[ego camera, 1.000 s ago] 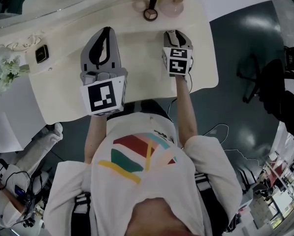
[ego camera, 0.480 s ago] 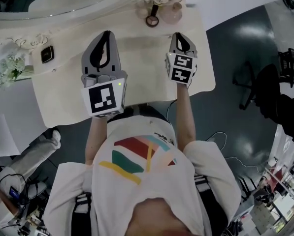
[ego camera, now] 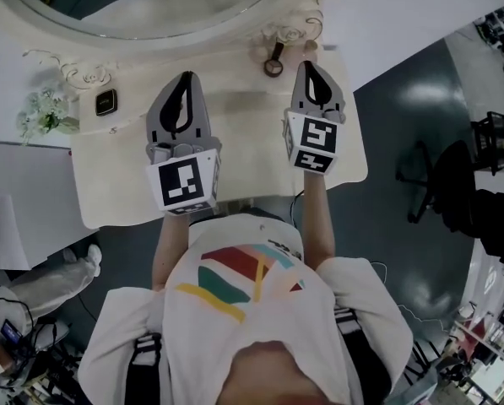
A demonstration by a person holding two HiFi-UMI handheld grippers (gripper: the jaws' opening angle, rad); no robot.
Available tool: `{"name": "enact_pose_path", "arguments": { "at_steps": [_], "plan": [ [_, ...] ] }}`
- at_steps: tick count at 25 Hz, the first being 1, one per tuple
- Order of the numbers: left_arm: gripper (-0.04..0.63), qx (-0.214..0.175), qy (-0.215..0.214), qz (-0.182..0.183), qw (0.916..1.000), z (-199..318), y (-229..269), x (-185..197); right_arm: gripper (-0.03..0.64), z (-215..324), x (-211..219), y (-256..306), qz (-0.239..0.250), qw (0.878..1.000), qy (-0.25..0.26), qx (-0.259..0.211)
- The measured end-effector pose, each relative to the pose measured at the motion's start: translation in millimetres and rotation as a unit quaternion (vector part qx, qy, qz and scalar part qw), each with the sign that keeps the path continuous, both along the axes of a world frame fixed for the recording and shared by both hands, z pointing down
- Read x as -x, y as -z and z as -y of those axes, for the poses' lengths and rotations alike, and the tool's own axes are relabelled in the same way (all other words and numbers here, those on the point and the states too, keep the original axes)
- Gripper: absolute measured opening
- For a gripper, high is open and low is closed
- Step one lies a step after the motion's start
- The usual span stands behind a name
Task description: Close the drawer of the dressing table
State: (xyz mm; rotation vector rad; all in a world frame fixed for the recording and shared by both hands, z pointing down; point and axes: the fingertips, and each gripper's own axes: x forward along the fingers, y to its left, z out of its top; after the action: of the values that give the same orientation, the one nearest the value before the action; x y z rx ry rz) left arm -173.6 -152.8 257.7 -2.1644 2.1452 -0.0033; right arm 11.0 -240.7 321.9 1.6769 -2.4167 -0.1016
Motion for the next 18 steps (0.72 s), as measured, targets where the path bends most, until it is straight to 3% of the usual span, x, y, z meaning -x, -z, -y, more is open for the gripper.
{"name": "enact_pose_path", "arguments": {
  "at_steps": [8,18],
  "plan": [
    [0.009,-0.020,0.030,-0.002,0.9993,-29,19,24,0.000,-51,47,65,0.036,0.996,0.060,-0.059],
    [0.009,-0.038,0.061,0.010,0.9974,-59,32,48,0.000,-109,99,91,0.065,0.985,0.131,-0.091]
  ]
}}
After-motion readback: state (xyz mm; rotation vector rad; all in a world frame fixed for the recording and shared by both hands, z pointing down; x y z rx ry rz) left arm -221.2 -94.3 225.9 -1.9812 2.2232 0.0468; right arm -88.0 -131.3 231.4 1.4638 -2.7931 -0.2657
